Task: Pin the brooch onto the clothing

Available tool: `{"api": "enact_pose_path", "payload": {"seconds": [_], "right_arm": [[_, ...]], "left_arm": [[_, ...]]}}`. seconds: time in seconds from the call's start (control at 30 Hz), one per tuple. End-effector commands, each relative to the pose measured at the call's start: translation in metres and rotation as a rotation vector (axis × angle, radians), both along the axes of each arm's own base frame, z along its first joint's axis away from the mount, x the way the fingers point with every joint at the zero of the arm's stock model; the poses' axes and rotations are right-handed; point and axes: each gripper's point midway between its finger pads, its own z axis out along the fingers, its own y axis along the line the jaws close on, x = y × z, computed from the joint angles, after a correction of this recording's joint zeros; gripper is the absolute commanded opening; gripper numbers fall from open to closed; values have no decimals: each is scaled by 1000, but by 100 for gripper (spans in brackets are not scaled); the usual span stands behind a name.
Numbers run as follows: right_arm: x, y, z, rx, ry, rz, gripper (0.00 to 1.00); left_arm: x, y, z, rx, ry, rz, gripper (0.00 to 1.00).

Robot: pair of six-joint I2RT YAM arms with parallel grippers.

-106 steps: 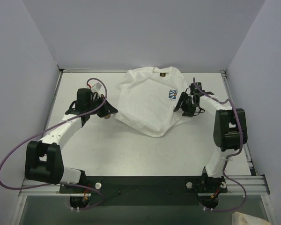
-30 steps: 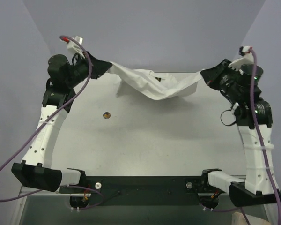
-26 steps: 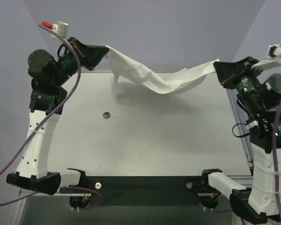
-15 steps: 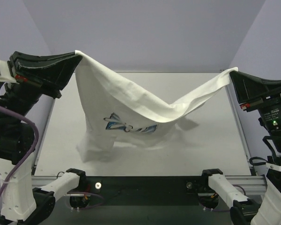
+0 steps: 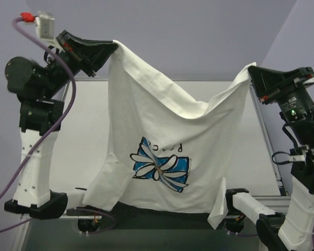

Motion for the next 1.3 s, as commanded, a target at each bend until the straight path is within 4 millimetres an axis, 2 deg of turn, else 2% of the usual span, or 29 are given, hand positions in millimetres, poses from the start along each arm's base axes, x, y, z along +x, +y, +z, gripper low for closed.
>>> {"api": "enact_pose_path", "payload": {"seconds": [0.0, 0.1, 0.13, 0.17, 0.2, 0.23, 0.27, 0.33, 0.43, 0.5, 0.53, 0.57, 0.6, 0.67, 0.7, 0.73, 0.77, 0.8, 0.83, 0.87, 0.9, 0.93, 0.97, 1.0, 1.03, 1.1, 1.13, 1.23, 1.27], "right_arm": [[83, -19, 3, -30, 39, -116, 0], [139, -41, 6, 58, 80, -117, 0], [150, -51, 18, 115, 53, -107, 0], [180, -60, 12, 148, 87, -94, 0], [188, -62, 16, 166, 84, -67, 0], [178, -62, 48, 198, 15, -41, 0], [204, -77, 42, 218, 35, -54, 0], [198, -77, 72, 216, -56, -20, 0], [224, -88, 59, 253, -32, -8, 0], [232, -86, 42, 242, 6, -1, 0], [237, -85, 30, 234, 36, -2, 0], [245, -85, 6, 229, 99, -14, 0], [248, -82, -8, 181, 119, -28, 0], [255, -86, -66, 143, 263, -103, 0], [257, -82, -95, 79, 316, -124, 0], [255, -82, -121, 62, 377, -142, 0], [242, -85, -128, 47, 382, -192, 0], [244, -86, -191, 34, 513, -208, 0], [238, -79, -211, -20, 536, -215, 0], [227, -81, -226, -49, 558, -259, 0], [219, -81, -268, -74, 649, -279, 0], [211, -70, -287, -138, 677, -266, 0], [200, -68, -296, -171, 690, -276, 0], [185, -76, -338, -216, 792, -336, 0], [176, -72, -352, -243, 822, -337, 0], [156, -76, -370, -221, 854, -368, 0], [144, -74, -394, -220, 899, -360, 0], [118, -72, -410, -179, 931, -364, 0], [109, -72, -403, -155, 908, -375, 0]], "left_arm": [[60, -7, -6, -7, 39, 15, 0], [99, -8, -4, -32, 23, -15, 0], [99, -9, 7, -78, 33, -70, 0], [124, -14, -3, -73, 46, -107, 0], [131, -14, 1, -76, 44, -120, 0], [141, -11, 3, -75, 46, -110, 0], [149, -10, 12, -72, 30, -101, 0], [158, -7, 17, -65, 7, -75, 0], [172, 3, 15, -66, 9, -35, 0], [186, 4, -5, -49, 63, -10, 0], [192, 5, -15, -33, 71, 11, 0], [180, 8, -8, -37, 40, 29, 0], [204, 7, -50, -25, 145, 44, 0], [196, 14, -63, -19, 136, 97, 0], [212, 16, -113, -5, 238, 121, 0], [210, 18, -128, -2, 238, 142, 0], [200, 25, -129, -16, 230, 184, 0], [200, 28, -144, -17, 252, 208, 0], [205, 29, -187, -11, 334, 220, 0], [196, 31, -191, -12, 328, 224, 0], [195, 31, -209, -6, 363, 229, 0], [194, 32, -242, 19, 434, 238, 0], [186, 32, -252, 35, 453, 235, 0], [181, 32, -265, 48, 481, 234, 0], [174, 31, -301, 63, 554, 228, 0], [155, 32, -314, 65, 569, 227, 0], [149, 30, -328, 72, 589, 237, 0], [123, 29, -363, 94, 654, 242, 0], [110, 28, -376, 102, 674, 238, 0]]}}
